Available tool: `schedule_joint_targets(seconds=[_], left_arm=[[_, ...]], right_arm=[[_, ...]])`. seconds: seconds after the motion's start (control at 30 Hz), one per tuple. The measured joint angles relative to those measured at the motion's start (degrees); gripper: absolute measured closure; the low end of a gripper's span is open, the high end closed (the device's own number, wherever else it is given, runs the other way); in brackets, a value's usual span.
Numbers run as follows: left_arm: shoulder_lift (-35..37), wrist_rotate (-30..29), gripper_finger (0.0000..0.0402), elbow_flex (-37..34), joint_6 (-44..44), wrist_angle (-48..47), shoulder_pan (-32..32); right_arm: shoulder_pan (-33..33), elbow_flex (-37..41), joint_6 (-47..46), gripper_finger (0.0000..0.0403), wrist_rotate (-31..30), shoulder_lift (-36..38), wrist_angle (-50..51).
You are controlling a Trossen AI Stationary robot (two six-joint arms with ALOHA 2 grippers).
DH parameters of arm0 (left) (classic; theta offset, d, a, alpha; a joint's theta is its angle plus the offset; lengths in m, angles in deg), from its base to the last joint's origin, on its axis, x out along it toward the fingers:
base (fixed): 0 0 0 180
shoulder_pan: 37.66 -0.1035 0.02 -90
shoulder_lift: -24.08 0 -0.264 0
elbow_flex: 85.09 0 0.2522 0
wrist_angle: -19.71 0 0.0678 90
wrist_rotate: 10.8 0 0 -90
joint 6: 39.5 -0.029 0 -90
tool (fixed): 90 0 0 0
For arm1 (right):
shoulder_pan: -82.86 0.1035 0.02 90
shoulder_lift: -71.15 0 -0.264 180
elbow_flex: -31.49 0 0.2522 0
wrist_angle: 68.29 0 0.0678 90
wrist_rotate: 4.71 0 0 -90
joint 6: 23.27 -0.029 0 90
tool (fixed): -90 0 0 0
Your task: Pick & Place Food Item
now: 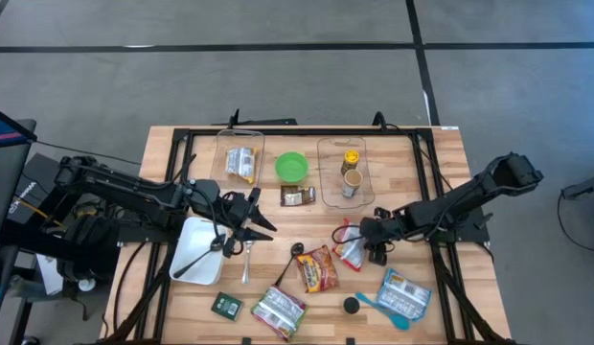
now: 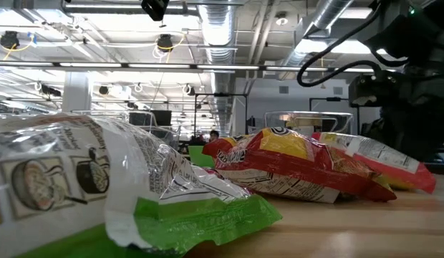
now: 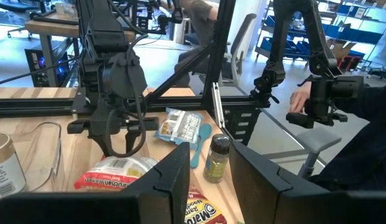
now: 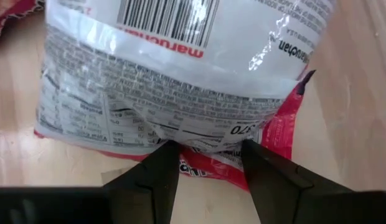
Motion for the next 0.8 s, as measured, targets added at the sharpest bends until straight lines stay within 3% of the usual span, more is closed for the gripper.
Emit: schedule_joint_targets(seconds=[0.53,0.8], left_arm=[[0.0,0.02,0.0294,0.0,0.02,0.0,0.01],[0.0,0.01,0.0294,0.0,0.02,0.01,0.01]], right_arm=[[0.02,-0.03,0.92,0.0239,0.28,-0.47,-0.55],[0.0,0.01,0.94,0.0299,0.24,-0.51,-0.52]])
